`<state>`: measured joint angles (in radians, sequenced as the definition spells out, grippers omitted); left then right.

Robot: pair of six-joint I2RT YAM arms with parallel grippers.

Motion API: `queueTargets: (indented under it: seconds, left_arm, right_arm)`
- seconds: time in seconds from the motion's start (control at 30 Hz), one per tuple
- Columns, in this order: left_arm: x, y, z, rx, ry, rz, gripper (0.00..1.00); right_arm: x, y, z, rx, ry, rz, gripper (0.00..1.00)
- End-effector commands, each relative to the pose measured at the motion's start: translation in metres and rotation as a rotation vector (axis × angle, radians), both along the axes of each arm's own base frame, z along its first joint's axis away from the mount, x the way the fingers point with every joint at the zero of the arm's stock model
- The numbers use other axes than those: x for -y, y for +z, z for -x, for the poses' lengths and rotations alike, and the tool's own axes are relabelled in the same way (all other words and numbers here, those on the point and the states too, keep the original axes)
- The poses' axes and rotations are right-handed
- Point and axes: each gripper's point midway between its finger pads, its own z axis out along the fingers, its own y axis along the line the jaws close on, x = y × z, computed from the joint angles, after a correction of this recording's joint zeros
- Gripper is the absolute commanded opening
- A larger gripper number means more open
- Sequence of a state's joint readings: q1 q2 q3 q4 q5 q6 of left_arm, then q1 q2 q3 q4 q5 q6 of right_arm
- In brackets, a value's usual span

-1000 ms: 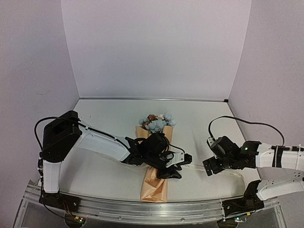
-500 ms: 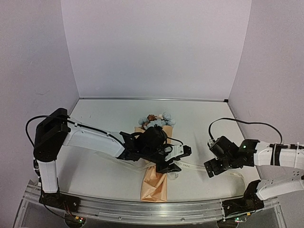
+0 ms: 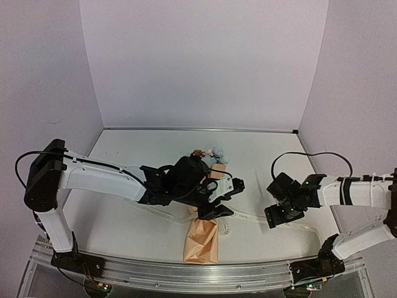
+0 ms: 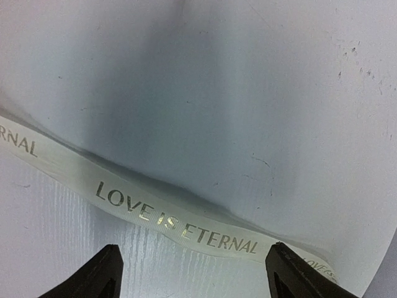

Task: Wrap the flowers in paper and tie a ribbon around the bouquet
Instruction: Cross the half-tied ribbon over the folded bouquet.

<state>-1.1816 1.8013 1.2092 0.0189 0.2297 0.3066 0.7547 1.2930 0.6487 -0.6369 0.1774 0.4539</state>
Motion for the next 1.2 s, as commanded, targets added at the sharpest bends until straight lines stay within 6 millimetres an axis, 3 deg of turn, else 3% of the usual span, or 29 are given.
queueTargets:
  seconds: [0.0,0.33,0.47,0.57,0.7,0.93,1.17]
  left_arm:
    - [-0.015,0.046,-0.013,0.007,0.073,0.117,0.51]
    - [-0.049,0.062,-0.021,-0.03,0.149,0.195,0.52]
    - [-0.057,0.065,-0.025,-0.042,0.177,0.224,0.52]
    - [-0.059,0.067,-0.029,-0.047,0.2,0.24,0.51]
    - [-0.064,0.072,-0.037,-0.046,0.238,0.262,0.51]
    - [-0.075,0.078,-0.049,-0.038,0.273,0.28,0.51]
    - [-0.085,0.077,-0.051,-0.003,0.256,0.277,0.51]
  right_arm:
    - [-0.003,-0.006,-0.004,-0.03,-0.101,-0.013,0.77]
    - [-0.004,-0.042,-0.012,-0.005,-0.165,-0.024,0.69]
    - [-0.004,-0.048,-0.012,-0.006,-0.174,-0.023,0.5]
    - [-0.01,-0.044,-0.015,-0.009,-0.16,-0.045,0.27]
    - [-0.018,-0.028,-0.02,-0.016,-0.109,-0.049,0.0]
    - [-0.036,0.02,-0.028,-0.022,-0.021,-0.077,0.0]
    - [-0.094,0.093,-0.023,-0.163,0.062,-0.296,0.0]
